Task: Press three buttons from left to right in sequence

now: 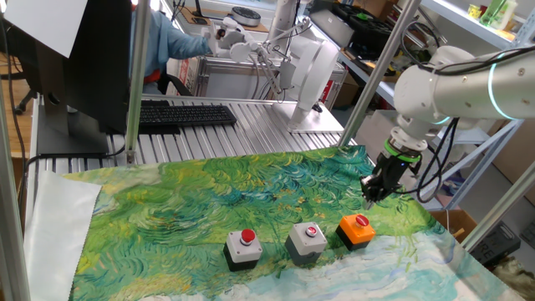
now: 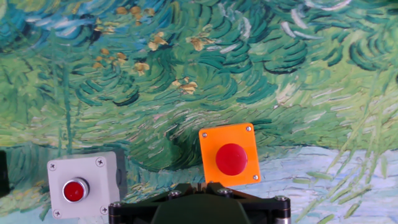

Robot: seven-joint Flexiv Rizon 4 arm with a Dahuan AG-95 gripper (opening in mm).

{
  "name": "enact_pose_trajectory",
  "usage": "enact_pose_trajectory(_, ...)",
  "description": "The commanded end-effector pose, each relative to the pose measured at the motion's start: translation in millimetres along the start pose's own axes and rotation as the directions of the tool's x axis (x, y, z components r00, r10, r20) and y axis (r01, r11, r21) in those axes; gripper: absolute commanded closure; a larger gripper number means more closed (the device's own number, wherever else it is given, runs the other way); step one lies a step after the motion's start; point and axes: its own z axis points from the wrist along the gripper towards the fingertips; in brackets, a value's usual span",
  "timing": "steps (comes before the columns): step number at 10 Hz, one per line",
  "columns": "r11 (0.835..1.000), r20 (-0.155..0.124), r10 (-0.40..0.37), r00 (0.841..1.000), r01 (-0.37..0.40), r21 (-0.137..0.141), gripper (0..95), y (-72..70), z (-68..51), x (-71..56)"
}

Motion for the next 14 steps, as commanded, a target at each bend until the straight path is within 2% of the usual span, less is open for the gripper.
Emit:
enact_pose_trajectory(1,1.0,0.005,-0.025,1.0,0.025,-0.003,95.0,0.8,-0.8,1.1)
enact_pose_trajectory(9,0.998,0.013,-0.064,0.998,0.064,-0.022,95.0,5.9,-4.5,5.2)
enact_pose_trajectory(10,0.997,0.014,-0.061,0.998,0.062,-0.047,95.0,8.6,-5.4,6.4)
enact_pose_trajectory(11,0.997,0.014,-0.061,0.998,0.062,-0.054,95.0,11.6,-6.9,7.3)
enact_pose_trajectory(14,0.997,0.012,-0.05,0.999,0.051,-0.051,95.0,30.3,-12.2,10.5)
